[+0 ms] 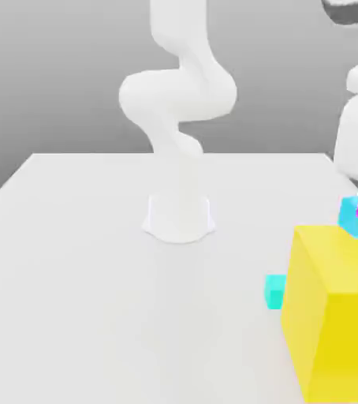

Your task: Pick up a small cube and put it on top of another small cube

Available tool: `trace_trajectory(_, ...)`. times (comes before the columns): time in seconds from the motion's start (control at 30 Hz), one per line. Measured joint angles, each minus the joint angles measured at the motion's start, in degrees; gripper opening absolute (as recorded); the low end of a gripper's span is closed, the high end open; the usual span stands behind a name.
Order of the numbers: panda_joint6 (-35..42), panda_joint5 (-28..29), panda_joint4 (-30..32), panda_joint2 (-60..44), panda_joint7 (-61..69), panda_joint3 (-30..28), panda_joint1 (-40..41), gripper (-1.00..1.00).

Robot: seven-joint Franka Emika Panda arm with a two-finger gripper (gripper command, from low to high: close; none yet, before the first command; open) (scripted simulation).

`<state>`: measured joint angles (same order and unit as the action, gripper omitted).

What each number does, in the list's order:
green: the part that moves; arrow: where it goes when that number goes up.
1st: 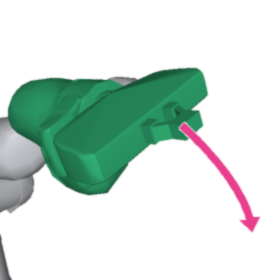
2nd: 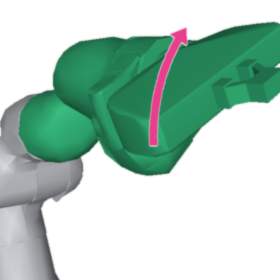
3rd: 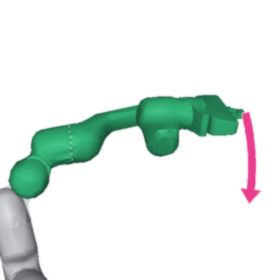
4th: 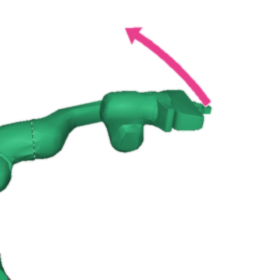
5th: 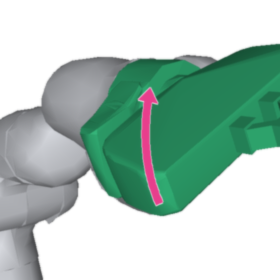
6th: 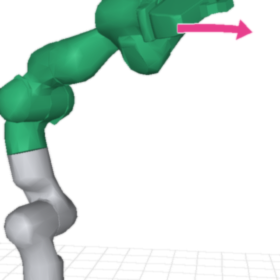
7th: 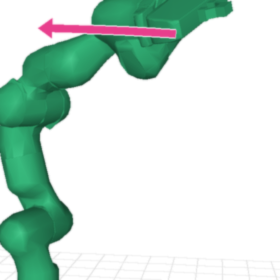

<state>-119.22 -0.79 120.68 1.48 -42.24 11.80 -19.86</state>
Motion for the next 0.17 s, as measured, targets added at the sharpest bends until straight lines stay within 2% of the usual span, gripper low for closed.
trace_trajectory(0.03, -2.03, 0.22, 1.23, -0.82, -0.09, -0.23, 0.0, -1.0)
trace_trajectory(0.07, -3.94, 0.4, 2.4, -1.58, -0.18, -0.12, 0.36, 1.0)
trace_trajectory(0.17, -3.94, 0.4, 2.4, -1.58, -0.18, -0.12, 1.34, 1.0)
